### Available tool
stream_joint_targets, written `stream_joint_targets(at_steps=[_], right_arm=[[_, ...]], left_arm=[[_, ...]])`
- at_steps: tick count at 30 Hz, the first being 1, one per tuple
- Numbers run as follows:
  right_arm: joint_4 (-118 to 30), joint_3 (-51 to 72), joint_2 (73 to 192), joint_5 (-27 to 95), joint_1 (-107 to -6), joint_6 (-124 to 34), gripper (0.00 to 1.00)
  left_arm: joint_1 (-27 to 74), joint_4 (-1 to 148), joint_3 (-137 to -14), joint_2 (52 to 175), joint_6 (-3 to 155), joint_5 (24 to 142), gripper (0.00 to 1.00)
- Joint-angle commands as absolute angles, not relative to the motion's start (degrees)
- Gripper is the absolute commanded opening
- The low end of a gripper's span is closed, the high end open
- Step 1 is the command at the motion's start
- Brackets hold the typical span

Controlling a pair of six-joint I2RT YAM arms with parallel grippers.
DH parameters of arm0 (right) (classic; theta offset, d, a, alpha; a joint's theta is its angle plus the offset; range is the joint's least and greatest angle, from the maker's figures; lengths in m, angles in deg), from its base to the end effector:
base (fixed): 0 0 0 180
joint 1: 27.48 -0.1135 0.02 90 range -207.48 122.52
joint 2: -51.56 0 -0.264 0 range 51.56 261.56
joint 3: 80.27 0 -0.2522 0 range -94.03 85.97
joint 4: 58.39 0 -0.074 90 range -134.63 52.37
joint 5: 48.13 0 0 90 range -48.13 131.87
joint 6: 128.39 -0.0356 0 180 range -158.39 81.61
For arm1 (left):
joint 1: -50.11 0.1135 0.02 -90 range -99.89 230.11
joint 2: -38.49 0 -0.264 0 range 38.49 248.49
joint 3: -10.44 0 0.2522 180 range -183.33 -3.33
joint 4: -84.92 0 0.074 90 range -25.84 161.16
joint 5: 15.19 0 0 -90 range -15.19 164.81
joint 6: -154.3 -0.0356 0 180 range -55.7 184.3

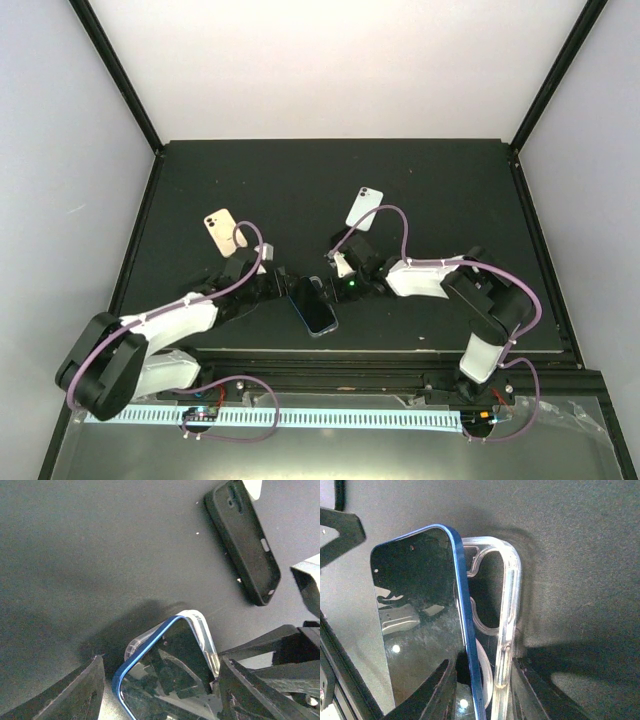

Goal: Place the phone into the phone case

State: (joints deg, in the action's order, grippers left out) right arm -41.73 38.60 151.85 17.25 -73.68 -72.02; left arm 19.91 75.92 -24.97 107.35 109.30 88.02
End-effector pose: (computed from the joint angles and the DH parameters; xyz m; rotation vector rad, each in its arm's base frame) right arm 0.2125 0.2430 0.1260 -0.4893 2.7406 1.0129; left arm 0.1821 -0.1154 0.1474 -0.1933 2.4668 -0.8909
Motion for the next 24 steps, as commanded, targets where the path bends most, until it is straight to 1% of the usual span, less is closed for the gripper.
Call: stream_joint_targets(at_steps=[1,4,9,11,14,17,24], right_arm=[[-42.36,40.24,150.33,16.68,-73.74,-72.95,0.31],[-43.02,41.06,149.55,16.57,-73.71,-73.38,0.29],[-44.72,42.15,149.27,15.09,-73.75,-74.08,0.27],[-44.89,42.05,149.43,14.84,-73.80,-74.25,0.27],[-44.64,41.85,149.40,15.21,-73.67,-74.20,0.26],[-44.63,42.00,149.23,14.99,-73.78,-74.39,0.27],[-44.97,41.40,149.45,14.67,-73.77,-74.76,0.27]], left_arm=[[19.14,72.14,-25.95,102.58,108.14,84.75,0.65],[18.92,71.53,-24.31,100.82,108.88,84.37,0.64],[17.79,74.65,-23.10,99.62,112.07,88.43,0.55],[16.31,72.66,-24.47,99.63,111.64,86.72,0.53],[15.45,69.19,-25.81,101.12,111.50,82.79,0.54],[15.22,71.26,-24.83,102.99,111.73,83.75,0.57],[14.08,72.57,-24.96,105.62,112.48,83.50,0.58]])
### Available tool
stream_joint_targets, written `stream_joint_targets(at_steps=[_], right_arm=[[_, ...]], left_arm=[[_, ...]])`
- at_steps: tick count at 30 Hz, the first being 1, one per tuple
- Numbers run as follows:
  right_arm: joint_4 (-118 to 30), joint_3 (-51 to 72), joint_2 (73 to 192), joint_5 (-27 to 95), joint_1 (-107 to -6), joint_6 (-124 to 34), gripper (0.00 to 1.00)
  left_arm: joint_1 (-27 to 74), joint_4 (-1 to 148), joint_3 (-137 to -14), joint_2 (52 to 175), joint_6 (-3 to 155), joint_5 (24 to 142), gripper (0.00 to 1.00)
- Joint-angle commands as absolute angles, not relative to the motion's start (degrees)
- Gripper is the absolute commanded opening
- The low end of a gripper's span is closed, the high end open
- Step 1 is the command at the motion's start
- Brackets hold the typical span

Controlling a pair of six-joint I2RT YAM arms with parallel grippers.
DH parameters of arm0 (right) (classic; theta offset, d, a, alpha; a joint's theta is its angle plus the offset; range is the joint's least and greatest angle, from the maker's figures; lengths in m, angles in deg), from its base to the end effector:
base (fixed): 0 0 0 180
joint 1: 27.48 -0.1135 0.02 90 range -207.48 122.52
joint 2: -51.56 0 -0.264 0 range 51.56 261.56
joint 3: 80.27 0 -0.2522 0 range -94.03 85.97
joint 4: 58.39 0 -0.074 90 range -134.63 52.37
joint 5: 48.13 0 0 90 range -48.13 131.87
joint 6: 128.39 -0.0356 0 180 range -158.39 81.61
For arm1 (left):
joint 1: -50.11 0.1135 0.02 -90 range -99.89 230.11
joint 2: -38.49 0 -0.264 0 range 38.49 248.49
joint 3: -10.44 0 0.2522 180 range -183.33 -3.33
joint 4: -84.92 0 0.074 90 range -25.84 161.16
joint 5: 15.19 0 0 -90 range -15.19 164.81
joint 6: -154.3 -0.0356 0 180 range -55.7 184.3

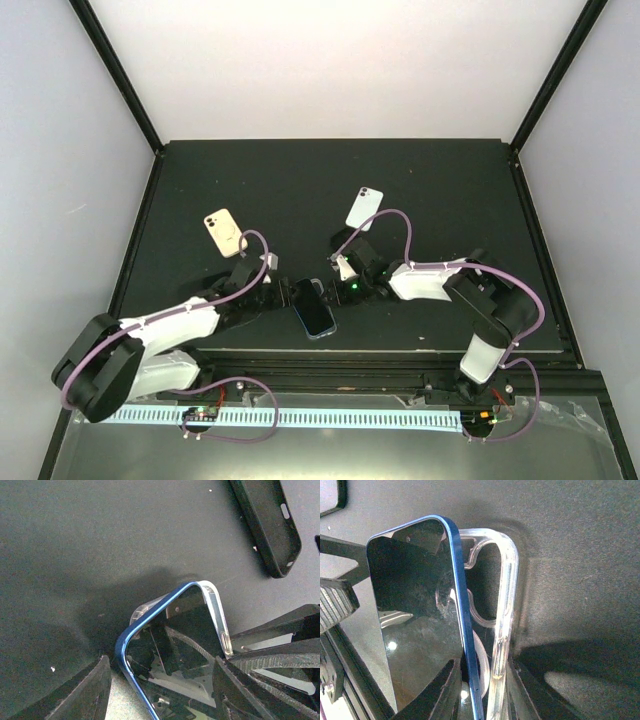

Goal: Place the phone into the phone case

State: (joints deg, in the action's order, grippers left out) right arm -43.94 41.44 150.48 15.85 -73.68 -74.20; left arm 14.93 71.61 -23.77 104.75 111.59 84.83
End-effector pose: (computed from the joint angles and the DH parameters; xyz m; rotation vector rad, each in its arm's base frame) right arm 0.2054 0.2367 0.1232 -0.4530 2.7507 1.0586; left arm 0.1633 -0.1227 0.1437 -0.1766 2.5292 -0.8527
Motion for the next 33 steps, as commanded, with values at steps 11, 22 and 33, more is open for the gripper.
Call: stream_joint_targets(at_steps=[11,22,33], right_arm=[[-52.71,42.07,150.52,11.33,-73.72,-74.27,0.27],[-48.37,40.40,151.31,17.93,-73.57,-73.71,0.23],[-51.17,44.18,153.24,19.66,-73.50,-76.81,0.21]], left_arm=[[11.19,75.67,-28.18,110.67,112.17,82.99,0.30],[9.55,70.53,-31.89,116.16,113.67,83.23,0.24],[9.57,61.23,-32.83,106.86,113.44,81.57,0.52]])
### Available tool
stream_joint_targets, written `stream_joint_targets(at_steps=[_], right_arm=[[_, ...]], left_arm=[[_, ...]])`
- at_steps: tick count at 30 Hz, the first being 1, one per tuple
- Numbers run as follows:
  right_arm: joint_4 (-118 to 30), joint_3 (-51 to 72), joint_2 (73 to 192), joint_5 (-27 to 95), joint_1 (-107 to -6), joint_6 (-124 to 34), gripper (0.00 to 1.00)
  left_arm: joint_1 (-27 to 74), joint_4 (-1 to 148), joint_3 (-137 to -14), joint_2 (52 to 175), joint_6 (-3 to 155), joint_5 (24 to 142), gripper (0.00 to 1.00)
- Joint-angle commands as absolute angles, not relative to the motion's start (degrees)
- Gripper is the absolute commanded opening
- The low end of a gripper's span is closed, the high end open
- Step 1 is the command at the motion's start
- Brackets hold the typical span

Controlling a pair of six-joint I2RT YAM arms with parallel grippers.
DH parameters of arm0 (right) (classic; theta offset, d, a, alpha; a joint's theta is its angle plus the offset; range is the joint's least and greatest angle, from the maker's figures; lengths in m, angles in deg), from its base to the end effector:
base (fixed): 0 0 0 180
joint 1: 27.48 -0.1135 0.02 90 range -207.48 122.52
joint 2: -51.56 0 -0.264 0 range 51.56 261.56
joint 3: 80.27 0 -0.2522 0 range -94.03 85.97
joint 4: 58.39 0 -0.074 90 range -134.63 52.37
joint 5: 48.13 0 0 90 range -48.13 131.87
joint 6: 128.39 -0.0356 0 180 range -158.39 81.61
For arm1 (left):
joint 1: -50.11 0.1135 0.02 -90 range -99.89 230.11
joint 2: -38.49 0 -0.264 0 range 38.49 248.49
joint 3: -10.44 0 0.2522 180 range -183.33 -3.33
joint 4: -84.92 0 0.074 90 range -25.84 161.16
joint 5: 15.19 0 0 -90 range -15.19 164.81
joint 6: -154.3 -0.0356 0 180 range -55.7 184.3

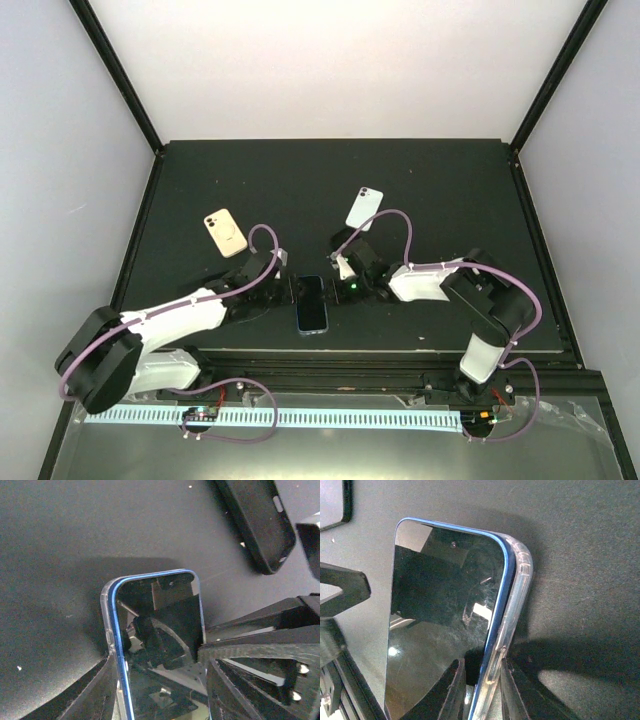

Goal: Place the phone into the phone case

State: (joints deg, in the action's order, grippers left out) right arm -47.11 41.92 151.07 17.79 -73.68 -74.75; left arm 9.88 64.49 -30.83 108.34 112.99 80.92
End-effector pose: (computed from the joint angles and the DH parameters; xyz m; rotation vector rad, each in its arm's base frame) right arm 0.2083 0.2382 0.1211 -0.4295 2.7101 1.0432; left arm 0.1673 -0.1465 0.1581 -0.1398 2.5912 -0.7781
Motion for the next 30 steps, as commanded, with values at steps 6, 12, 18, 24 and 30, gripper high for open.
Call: stream_joint_targets(at_steps=[6,12,18,24,30], right_arm=[[-51.16,44.53,154.67,20.60,-73.53,-77.85,0.16],[-48.71,42.69,152.19,20.61,-73.48,-77.99,0.16],[-47.48,44.18,144.96,19.06,-73.50,-78.44,0.27],[-50.09,45.65,147.75,16.49,-73.57,-79.55,0.32],[-53.46,45.81,150.65,13.93,-73.78,-80.97,0.35]], left_arm=[[9.56,64.44,-30.22,108.64,114.01,83.42,0.52],[9.54,66.08,-29.13,109.33,114.43,83.12,0.42],[9.59,63.11,-26.57,102.58,114.84,80.46,0.40],[9.67,65.23,-23.32,98.51,115.32,81.23,0.45],[9.61,69.58,-22.36,102.24,115.56,83.32,0.37]])
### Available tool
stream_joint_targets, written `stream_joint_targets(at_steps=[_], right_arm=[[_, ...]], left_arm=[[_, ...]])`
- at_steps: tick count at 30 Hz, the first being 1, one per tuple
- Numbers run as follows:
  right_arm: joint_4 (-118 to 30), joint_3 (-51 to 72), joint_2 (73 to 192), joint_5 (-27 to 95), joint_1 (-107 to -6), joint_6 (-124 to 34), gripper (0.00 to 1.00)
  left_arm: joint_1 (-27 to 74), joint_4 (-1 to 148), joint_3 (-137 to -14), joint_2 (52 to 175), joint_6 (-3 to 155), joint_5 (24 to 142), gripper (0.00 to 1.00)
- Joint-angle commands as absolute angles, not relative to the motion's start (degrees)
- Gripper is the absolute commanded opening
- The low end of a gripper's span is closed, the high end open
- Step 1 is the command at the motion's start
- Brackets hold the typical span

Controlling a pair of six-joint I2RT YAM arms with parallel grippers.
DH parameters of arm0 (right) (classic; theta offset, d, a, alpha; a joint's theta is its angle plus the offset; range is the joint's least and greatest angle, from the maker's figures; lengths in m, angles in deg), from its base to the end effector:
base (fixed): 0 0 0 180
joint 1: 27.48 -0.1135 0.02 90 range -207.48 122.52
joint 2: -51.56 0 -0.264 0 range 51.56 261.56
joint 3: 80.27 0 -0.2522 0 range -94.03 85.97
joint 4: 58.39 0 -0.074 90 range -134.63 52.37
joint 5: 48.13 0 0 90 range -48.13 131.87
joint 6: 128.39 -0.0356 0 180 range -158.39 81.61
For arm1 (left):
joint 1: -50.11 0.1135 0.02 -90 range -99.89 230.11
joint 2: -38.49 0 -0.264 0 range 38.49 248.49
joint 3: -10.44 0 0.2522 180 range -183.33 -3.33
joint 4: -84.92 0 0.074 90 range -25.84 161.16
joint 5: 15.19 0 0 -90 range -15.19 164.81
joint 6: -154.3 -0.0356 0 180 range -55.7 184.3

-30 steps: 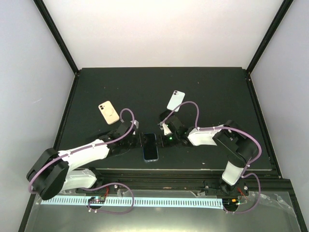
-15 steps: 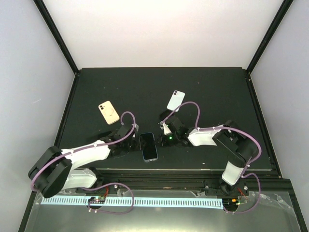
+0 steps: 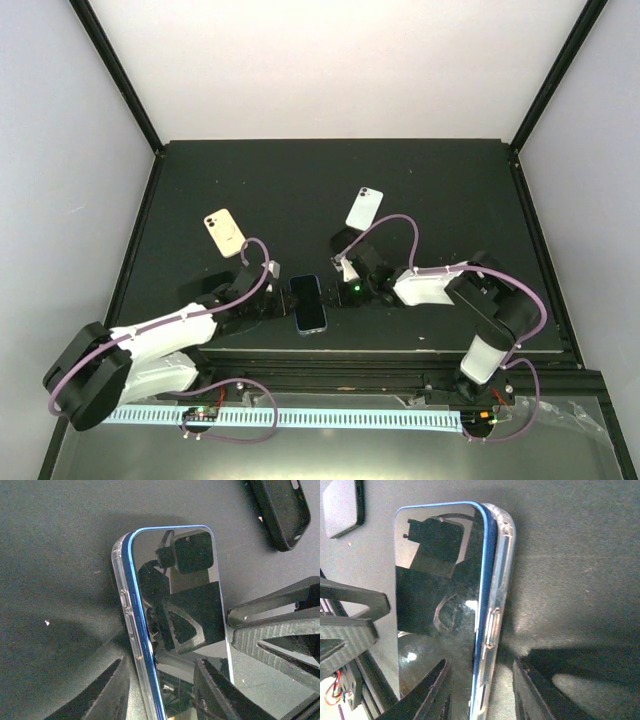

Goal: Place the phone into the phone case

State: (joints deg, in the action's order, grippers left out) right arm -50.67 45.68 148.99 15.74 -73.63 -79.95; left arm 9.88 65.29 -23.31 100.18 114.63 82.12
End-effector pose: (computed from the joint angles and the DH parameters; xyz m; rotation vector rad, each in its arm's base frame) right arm 0.1993 0.2301 0.1196 -0.3337 2.7261 1.1278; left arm 0.1432 -0.1270 0.1471 -0.1636 2.5798 -0.8289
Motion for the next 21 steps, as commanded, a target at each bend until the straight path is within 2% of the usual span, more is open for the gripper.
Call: stream_joint_targets(at_steps=[1,10,21], right_arm=[[-53.76,45.92,150.96,13.80,-73.80,-81.25,0.35],[-55.91,44.20,152.26,10.55,-73.55,-81.92,0.39],[-67.89,45.42,148.84,2.70,-73.47,-89.68,0.38]], left_arm=[[9.67,70.51,-22.05,102.95,115.77,83.21,0.35],[9.66,71.14,-22.23,106.68,115.11,83.12,0.22],[9.92,72.71,-20.66,104.70,116.95,83.84,0.22]])
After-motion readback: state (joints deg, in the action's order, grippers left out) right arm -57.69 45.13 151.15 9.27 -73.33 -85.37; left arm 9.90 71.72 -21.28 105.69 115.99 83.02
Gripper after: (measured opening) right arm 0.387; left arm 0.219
